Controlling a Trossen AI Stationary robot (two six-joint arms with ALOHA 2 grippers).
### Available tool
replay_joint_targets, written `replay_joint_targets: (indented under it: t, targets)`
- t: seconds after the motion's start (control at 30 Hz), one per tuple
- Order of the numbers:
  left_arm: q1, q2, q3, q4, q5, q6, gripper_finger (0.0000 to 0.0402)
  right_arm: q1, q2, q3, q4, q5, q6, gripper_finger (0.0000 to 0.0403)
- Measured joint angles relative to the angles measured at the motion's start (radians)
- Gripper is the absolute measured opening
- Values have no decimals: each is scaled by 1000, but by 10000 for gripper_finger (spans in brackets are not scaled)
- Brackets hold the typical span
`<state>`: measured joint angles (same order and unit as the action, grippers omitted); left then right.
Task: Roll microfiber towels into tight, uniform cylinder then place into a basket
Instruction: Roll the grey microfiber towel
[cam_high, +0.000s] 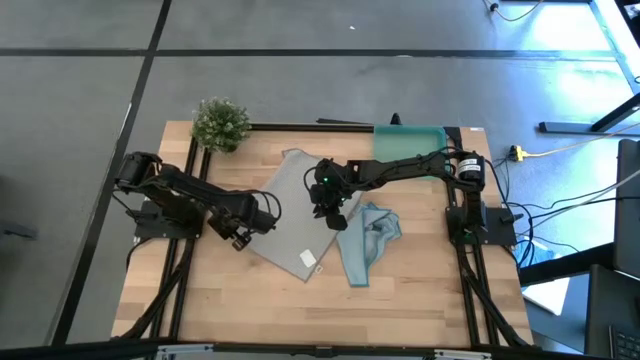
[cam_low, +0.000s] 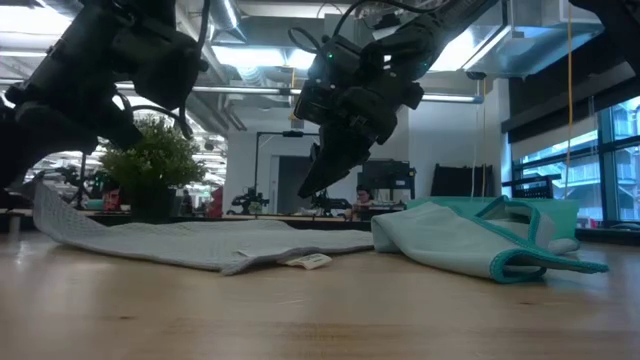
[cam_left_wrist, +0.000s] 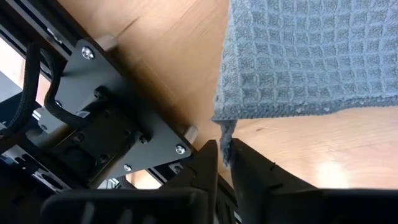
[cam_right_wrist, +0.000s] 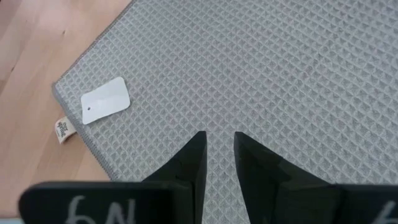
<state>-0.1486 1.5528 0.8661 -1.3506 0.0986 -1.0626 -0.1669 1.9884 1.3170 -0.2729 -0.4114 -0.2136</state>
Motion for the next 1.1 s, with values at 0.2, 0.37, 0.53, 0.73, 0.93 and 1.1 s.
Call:
replay_joint_targets:
  t: [0.2, 0.37, 0.53, 0.73, 0.93, 1.1]
  targets:
    - [0, 0, 0, -4, 0, 1, 79, 0, 0, 0, 0, 0, 0, 83]
    - [0, -2, 1, -122, -4, -5, 84, -8, -2, 13, -17, 0, 0, 83]
    - [0, -55, 1, -223, -4, -5, 85, -14, -11, 72, -97, -3, 0, 83]
    - [-2, -138, 1, 16, -107, -8, 85, 2, -10, 29, -122, -2, 4, 83]
    - [20, -96, -38, 374, -142, 48, 85, -5, 12, -18, -114, 115, 110, 83]
    - [37, -27, -73, 475, -136, 78, 85, -19, 15, -43, -112, 173, 135, 83]
